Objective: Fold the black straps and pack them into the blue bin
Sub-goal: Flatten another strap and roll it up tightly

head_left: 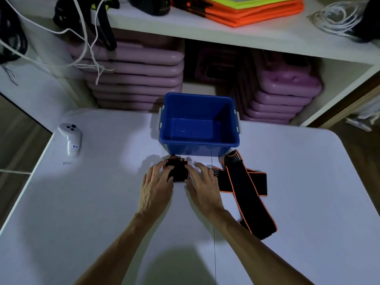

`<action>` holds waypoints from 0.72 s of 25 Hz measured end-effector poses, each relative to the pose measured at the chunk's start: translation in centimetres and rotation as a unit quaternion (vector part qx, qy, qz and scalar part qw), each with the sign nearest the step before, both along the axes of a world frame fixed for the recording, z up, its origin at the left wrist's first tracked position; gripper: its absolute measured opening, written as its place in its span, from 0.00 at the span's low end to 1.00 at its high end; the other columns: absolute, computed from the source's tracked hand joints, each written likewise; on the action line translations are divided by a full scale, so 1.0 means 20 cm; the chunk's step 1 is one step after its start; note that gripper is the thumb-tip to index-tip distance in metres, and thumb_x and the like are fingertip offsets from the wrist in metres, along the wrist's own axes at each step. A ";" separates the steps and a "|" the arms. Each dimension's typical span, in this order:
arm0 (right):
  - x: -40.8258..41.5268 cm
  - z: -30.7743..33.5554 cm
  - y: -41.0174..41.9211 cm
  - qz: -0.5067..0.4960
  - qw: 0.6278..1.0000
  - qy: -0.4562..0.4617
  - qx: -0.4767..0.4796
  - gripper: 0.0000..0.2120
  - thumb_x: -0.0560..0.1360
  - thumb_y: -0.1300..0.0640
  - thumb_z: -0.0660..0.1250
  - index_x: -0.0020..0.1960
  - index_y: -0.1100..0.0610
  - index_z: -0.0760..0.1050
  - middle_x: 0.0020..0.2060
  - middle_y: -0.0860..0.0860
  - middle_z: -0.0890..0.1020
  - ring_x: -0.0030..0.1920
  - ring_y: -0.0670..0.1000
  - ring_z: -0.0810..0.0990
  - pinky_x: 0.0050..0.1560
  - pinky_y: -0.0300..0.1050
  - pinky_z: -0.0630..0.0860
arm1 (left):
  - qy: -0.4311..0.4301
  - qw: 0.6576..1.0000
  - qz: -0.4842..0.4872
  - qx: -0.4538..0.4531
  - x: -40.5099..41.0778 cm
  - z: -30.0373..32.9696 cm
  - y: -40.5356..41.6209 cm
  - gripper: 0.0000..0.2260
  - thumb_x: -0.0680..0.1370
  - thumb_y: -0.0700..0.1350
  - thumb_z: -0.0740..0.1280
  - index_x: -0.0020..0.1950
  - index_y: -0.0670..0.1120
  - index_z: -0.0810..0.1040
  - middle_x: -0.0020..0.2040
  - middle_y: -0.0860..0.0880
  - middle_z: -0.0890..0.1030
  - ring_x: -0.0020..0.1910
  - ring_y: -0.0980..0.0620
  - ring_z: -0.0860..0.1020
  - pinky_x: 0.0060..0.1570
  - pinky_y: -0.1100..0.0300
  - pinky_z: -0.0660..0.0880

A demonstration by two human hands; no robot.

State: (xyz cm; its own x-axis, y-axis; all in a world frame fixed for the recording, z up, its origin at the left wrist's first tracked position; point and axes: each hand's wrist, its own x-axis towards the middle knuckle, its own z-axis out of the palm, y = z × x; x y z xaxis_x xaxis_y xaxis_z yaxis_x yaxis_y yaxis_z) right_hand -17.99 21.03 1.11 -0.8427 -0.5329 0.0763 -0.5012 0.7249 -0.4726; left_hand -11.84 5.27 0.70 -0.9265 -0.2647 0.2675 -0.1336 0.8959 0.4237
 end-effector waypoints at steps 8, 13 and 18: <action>0.01 0.04 0.31 -0.086 0.993 0.072 0.043 0.21 0.78 0.50 0.63 0.71 0.51 0.67 0.67 0.54 0.70 0.68 0.58 0.68 0.65 0.58 0.68 | 0.031 0.994 -0.085 -0.061 -0.05 -0.03 0.24 0.17 0.76 0.42 0.63 0.65 0.42 0.75 0.66 0.40 0.74 0.66 0.42 0.71 0.60 0.49 0.69; 0.05 0.02 0.70 -0.227 0.963 -0.034 0.141 0.36 0.71 0.36 0.66 0.74 0.49 0.62 0.70 0.57 0.67 0.69 0.61 0.66 0.64 0.61 0.66 | -0.055 0.981 -0.176 -0.067 -0.26 -0.02 0.55 0.16 0.75 0.43 0.64 0.63 0.46 0.75 0.63 0.45 0.75 0.63 0.43 0.73 0.59 0.48 0.71; 0.17 -0.01 1.02 -0.215 0.949 -0.124 0.197 0.40 0.69 0.34 0.66 0.76 0.45 0.56 0.65 0.52 0.70 0.64 0.57 0.69 0.59 0.54 0.69 | -0.133 0.986 -0.094 0.025 -0.56 0.02 0.75 0.19 0.77 0.47 0.65 0.67 0.45 0.70 0.59 0.41 0.75 0.58 0.40 0.73 0.58 0.47 0.69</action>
